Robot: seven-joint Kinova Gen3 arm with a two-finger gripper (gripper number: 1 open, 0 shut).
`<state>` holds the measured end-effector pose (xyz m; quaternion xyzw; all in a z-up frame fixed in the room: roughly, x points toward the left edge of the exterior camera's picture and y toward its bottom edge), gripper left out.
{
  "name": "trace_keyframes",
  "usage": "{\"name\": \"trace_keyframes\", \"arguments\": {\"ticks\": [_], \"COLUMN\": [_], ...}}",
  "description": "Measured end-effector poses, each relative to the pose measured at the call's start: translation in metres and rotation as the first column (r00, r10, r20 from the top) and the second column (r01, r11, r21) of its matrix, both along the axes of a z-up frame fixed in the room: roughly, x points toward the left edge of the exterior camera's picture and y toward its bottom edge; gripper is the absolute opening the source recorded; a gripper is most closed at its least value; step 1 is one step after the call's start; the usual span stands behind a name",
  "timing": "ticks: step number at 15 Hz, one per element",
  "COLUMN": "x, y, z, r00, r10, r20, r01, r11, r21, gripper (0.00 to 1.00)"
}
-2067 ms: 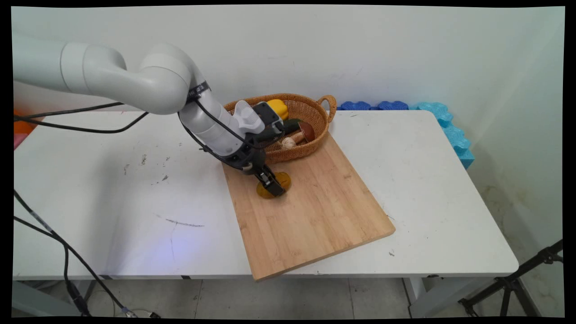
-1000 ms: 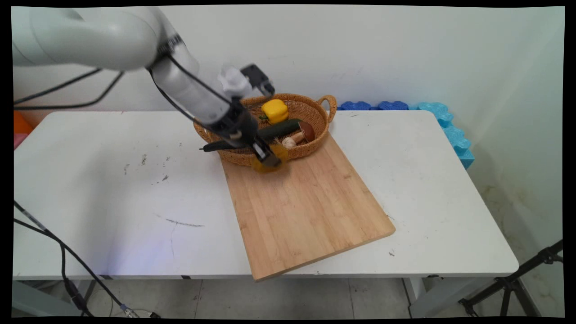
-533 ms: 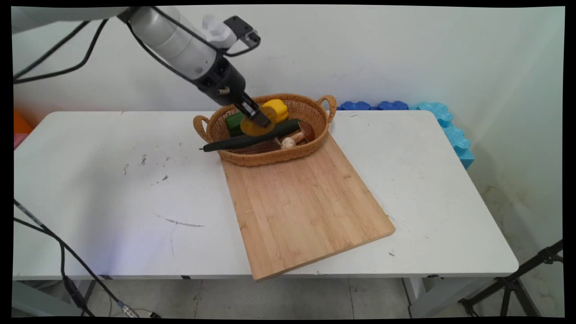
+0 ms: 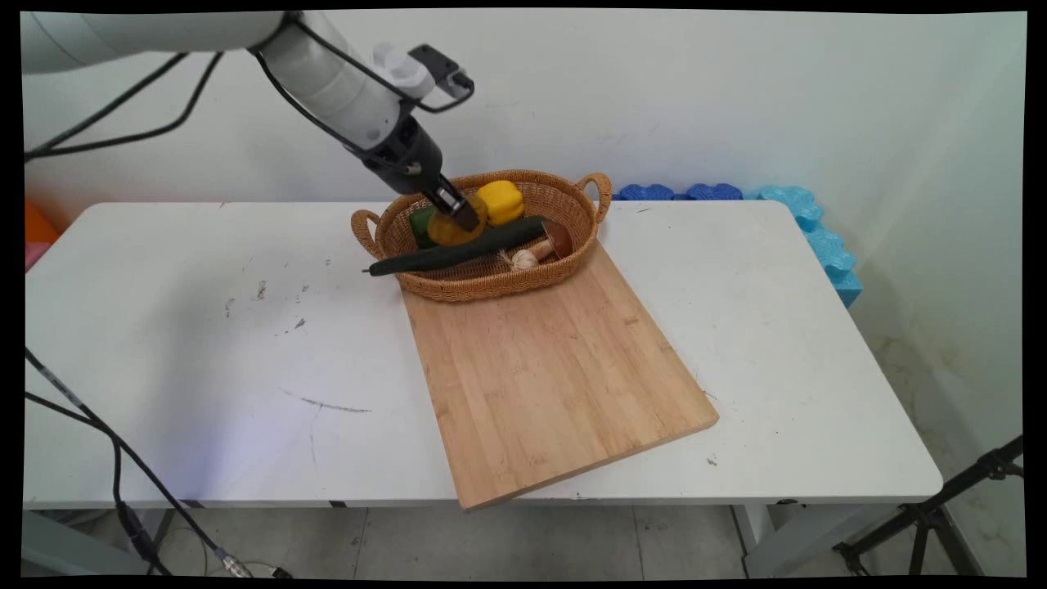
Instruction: Place the picked object in the vegetable basket
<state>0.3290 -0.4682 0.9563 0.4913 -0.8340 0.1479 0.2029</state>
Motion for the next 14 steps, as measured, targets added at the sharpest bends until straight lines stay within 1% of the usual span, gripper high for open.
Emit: {"name": "trace_keyframes", "arguments": {"ticks": [2, 6, 11, 12, 14], "x": [-0.002, -0.005, -0.011, -0.013, -0.015], "y": [-0.005, -0.012, -0.017, -0.017, -0.017], "z": [-0.014, -0.032, -0.047, -0.049, -0.05], "r00": [1.0, 1.0, 1.0, 1.0, 1.0], "r10": [0.01, 0.019, 0.02, 0.019, 0.015], "r20": [0.006, 0.013, 0.009, 0.005, -0.002], "r01": [-0.01, -0.019, -0.02, -0.019, -0.015], "r11": [1.0, 1.0, 0.999, 1.0, 1.0], "r21": [0.011, 0.024, 0.027, 0.025, 0.02], "gripper": [0.0, 0.0, 0.0, 1.0, 1.0]}}
